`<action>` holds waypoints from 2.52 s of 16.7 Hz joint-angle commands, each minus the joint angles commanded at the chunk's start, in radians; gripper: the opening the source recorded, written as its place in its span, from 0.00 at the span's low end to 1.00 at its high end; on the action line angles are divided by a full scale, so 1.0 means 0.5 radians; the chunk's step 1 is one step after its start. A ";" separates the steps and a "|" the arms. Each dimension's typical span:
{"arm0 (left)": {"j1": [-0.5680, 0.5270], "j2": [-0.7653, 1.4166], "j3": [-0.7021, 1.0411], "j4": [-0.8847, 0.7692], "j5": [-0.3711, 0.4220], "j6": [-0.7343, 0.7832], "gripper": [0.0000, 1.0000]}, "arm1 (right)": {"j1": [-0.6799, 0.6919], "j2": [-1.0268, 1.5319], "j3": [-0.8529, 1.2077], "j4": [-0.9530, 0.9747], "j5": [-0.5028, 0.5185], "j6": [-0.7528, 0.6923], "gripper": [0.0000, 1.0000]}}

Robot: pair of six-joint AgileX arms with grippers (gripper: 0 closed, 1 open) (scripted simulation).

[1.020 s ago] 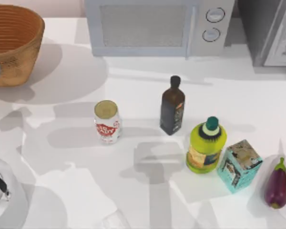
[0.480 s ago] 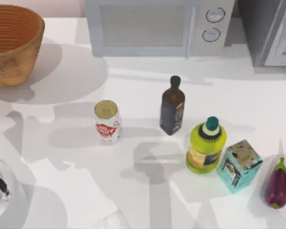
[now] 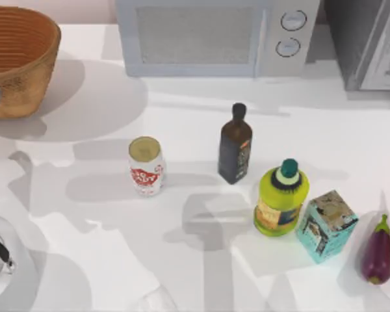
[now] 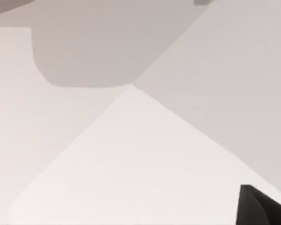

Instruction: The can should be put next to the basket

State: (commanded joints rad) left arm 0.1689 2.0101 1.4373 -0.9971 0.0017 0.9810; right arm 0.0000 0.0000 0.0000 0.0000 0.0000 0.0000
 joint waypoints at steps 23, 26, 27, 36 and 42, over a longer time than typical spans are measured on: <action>-1.427 0.029 0.693 -0.155 -0.039 -2.744 0.00 | 0.000 0.000 0.000 0.000 0.000 0.000 1.00; -1.563 0.202 0.642 -0.267 0.000 -3.033 0.00 | 0.000 0.000 0.000 0.000 0.000 0.000 1.00; -1.572 0.244 0.621 -0.294 0.003 -3.087 0.00 | 0.000 0.000 0.000 0.000 0.000 0.000 1.00; -1.586 0.290 0.581 -0.293 0.010 -3.123 0.00 | 0.000 0.000 0.000 0.000 0.000 0.000 1.00; -1.564 0.295 0.553 -0.261 0.000 -3.130 0.00 | 0.000 0.000 0.000 0.000 0.000 0.000 1.00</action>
State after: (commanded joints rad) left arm -0.6130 2.1576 1.7138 -1.1275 0.0016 -0.5841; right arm 0.0000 0.0000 0.0000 0.0000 0.0000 0.0000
